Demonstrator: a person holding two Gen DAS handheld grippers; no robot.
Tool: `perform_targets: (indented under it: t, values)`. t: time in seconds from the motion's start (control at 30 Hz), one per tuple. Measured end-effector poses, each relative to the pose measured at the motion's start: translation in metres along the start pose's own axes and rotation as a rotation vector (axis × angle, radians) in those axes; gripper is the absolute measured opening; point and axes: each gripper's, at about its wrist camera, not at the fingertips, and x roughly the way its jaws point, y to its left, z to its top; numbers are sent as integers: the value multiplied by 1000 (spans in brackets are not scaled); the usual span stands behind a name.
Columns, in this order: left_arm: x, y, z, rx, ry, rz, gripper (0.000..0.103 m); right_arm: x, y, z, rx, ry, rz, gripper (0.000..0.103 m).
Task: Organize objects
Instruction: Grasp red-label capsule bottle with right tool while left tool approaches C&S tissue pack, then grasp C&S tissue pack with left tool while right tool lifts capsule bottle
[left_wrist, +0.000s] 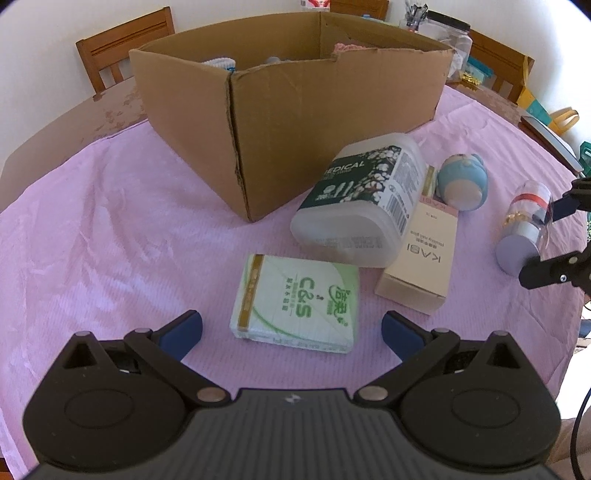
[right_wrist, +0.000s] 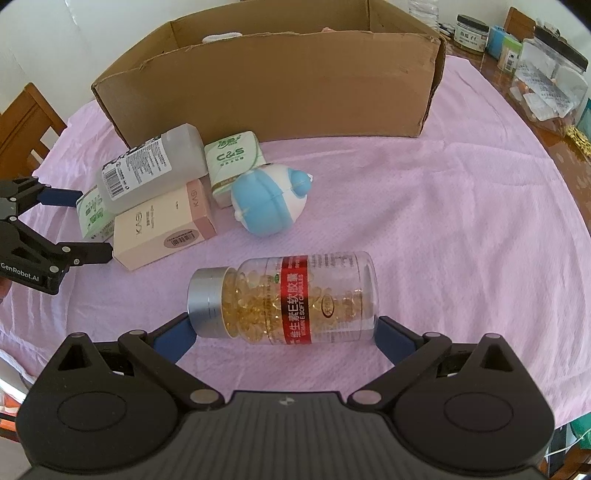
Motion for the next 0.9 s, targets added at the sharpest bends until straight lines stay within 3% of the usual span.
perform_targets:
  t: [0.9]
  values:
    - [4, -4, 8, -1, -11, 4, 101, 11, 17, 1, -94, -14, -96, 103]
